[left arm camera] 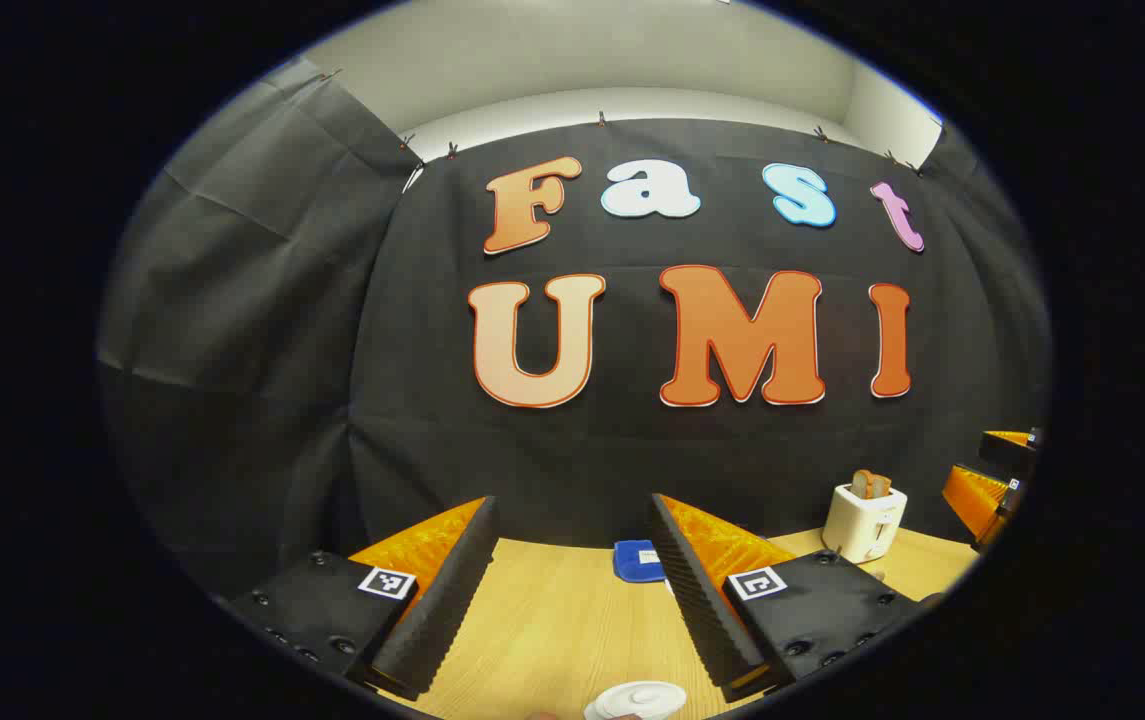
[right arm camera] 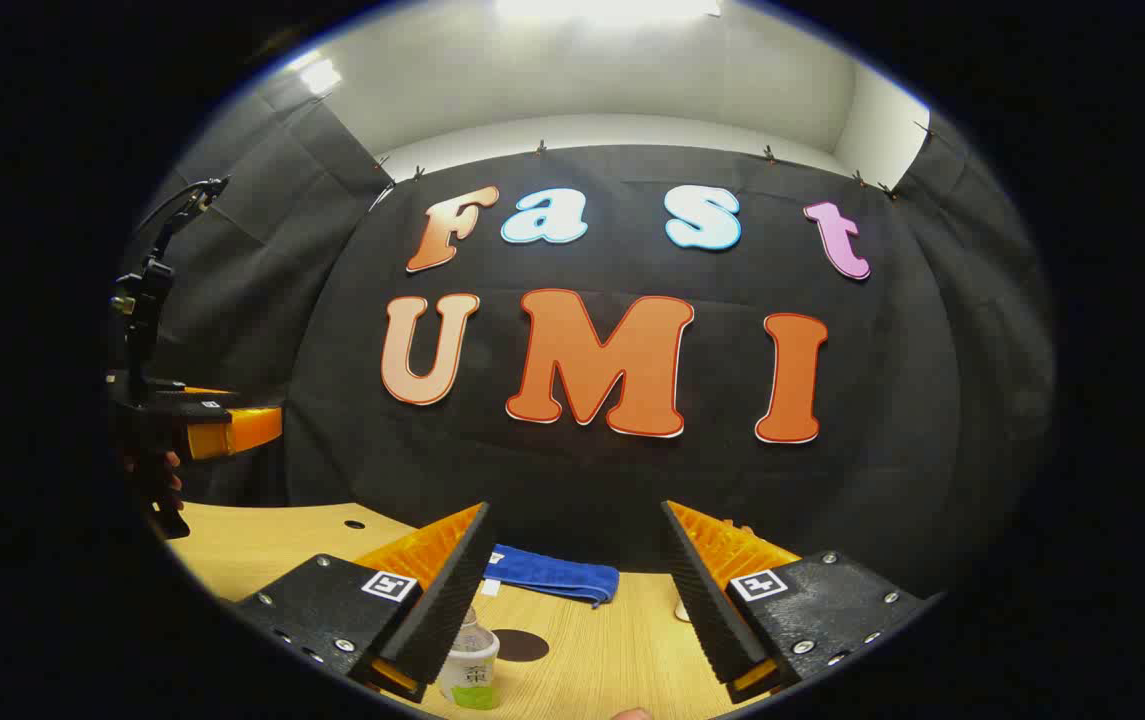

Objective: Open the teacup lid with one hand, grasp the water bottle and pour water into the teacup with the other hand; after pouring, place the water bottle on the coaster and then close the teacup lid.

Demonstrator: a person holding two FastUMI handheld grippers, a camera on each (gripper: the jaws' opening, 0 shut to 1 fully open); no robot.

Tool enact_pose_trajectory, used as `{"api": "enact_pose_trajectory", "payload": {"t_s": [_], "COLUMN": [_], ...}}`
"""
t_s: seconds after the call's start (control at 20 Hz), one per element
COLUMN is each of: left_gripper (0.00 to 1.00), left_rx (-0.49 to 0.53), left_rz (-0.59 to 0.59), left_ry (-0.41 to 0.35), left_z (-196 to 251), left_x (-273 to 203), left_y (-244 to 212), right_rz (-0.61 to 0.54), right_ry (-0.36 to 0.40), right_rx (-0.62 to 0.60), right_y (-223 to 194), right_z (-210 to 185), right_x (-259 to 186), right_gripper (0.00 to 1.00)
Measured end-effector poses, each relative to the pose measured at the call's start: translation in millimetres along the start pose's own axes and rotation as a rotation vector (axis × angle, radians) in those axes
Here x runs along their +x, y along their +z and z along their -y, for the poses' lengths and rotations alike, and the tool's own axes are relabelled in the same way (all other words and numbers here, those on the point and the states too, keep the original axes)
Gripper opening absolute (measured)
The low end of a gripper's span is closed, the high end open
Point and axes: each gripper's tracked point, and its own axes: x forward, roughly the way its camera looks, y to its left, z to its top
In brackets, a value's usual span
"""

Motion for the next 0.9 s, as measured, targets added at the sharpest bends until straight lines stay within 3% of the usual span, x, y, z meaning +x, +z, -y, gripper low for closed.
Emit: {"api": "enact_pose_trajectory", "payload": {"t_s": [0.45, 0.9], "left_gripper": [0.98, 0.98], "left_rx": [-0.012, -0.007], "left_rz": [-0.010, 0.005], "left_ry": [-0.047, -0.048], "left_z": [15, 19], "left_x": [-2, -7], "left_y": [-3, -2], "right_rz": [0.001, 0.017], "right_ry": [0.019, 0.019], "right_rx": [0.030, 0.041], "right_y": [1, 3], "right_z": [-6, -7], "right_x": [-1, -4], "right_gripper": [0.98, 0.98]}}
